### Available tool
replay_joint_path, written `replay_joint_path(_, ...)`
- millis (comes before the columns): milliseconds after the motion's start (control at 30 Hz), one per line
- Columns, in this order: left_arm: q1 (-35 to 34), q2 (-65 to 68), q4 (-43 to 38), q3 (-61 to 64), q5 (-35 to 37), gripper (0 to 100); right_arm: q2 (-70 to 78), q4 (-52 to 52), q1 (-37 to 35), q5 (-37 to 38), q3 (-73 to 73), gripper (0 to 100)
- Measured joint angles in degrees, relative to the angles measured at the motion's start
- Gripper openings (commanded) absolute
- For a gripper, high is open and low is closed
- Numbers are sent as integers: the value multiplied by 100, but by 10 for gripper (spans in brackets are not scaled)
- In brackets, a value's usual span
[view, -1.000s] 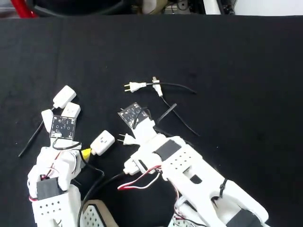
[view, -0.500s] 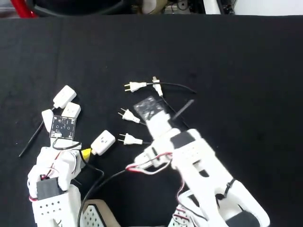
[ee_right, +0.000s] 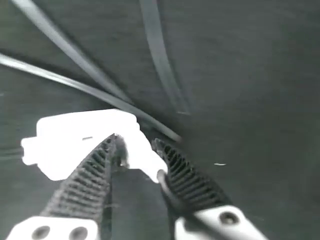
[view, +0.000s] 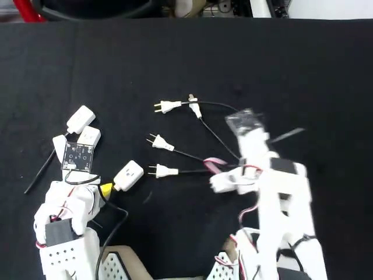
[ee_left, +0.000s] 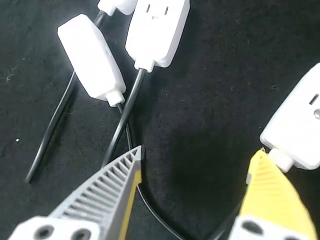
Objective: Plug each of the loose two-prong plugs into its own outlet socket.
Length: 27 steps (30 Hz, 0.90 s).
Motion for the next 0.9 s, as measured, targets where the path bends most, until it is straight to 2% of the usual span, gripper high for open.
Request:
replay_joint_path(133,0,0,0,0,0,324,0,-484,1134,756,9,12)
replay_joint_path(267,0,0,0,0,0,324,0,-721,1785,1081,18,12)
replay_joint_path(633,0,0,0,0,0,324,132,-905,2752,1196,-791,11)
replay_joint_path(900,0,0,0,0,0,324,527,-2426,2989,1213,-888,11)
